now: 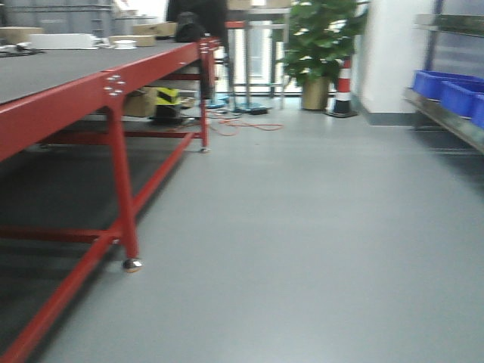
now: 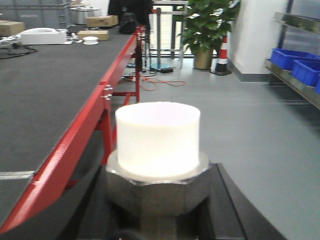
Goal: Place valve from conveyor to right shelf box
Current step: 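Drive away from the conveyor carrying the valves, then drive up to the steel shelf with blue bins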
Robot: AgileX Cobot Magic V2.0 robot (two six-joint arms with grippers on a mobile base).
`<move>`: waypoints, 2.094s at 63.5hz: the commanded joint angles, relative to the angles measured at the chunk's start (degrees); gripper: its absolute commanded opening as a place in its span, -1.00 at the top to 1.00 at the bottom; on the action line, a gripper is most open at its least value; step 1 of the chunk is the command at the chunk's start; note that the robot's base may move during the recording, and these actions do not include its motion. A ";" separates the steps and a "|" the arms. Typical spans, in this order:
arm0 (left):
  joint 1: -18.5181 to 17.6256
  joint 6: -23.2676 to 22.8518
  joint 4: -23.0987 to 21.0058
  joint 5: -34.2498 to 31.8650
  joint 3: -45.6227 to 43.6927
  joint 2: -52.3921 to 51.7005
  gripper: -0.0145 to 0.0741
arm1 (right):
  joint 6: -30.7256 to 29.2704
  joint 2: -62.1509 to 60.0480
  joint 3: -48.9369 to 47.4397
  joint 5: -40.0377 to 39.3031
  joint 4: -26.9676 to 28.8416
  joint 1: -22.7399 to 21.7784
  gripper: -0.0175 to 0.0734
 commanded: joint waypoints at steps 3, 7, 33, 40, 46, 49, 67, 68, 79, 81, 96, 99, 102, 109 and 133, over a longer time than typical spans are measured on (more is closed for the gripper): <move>-0.37 -0.27 -0.16 -3.30 -0.28 -0.32 0.92 | -0.45 -0.58 -0.83 -4.20 -0.01 -0.09 0.95; -0.37 -0.27 -0.16 -3.30 -0.28 -0.32 0.92 | -0.45 -0.58 -0.83 -4.20 -0.01 -0.09 0.95; -0.37 -0.27 -0.16 -3.30 -0.28 -0.32 0.92 | -0.45 -0.58 -0.83 -4.20 -0.01 -0.09 0.95; -0.37 -0.27 -0.16 -3.30 -0.28 -0.32 0.92 | -0.45 -0.58 -0.83 -4.20 -0.01 -0.09 0.95; -0.37 -0.27 -0.16 -3.30 -0.28 -0.32 0.92 | -0.45 -0.58 -0.83 -4.20 -0.01 -0.09 0.95; -0.37 -0.27 -0.16 -3.30 -0.28 -0.32 0.92 | -0.45 -0.58 -0.83 -4.20 -0.01 -0.09 0.95; -0.37 -0.27 -0.16 -3.30 -0.28 -0.32 0.92 | -0.45 -0.58 -0.83 -4.20 -0.01 -0.09 0.95; -0.37 -0.27 -0.16 -3.30 -0.28 -0.32 0.92 | -0.45 -0.58 -0.83 -4.20 -0.01 -0.09 0.95; -0.37 -0.27 -0.16 -3.30 -0.28 -0.32 0.92 | -0.45 -0.58 -0.83 -4.20 -0.01 -0.09 0.95; -0.37 -0.27 -0.16 -3.30 -0.28 -0.32 0.92 | -0.45 -0.58 -0.83 -4.20 -0.01 -0.09 0.95; -0.37 -0.27 -0.16 -3.30 -0.28 -0.32 0.92 | -0.45 -0.58 -0.83 -4.20 -0.01 -0.09 0.95; -0.37 -0.27 -0.16 -3.30 -0.28 -0.32 0.92 | -0.45 -0.58 -0.83 -4.20 -0.01 -0.09 0.95; -0.37 -0.27 -0.16 -3.30 -0.28 -0.32 0.92 | -0.45 -0.58 -0.83 -4.20 -0.01 -0.09 0.95; -0.37 -0.27 -0.16 -3.30 -0.28 -0.32 0.92 | -0.45 -0.58 -0.83 -4.35 -0.01 -0.09 0.95; -0.37 -0.27 -0.16 -3.30 -0.28 -0.32 0.92 | -0.45 -0.58 -0.83 -4.48 -0.01 -0.09 0.95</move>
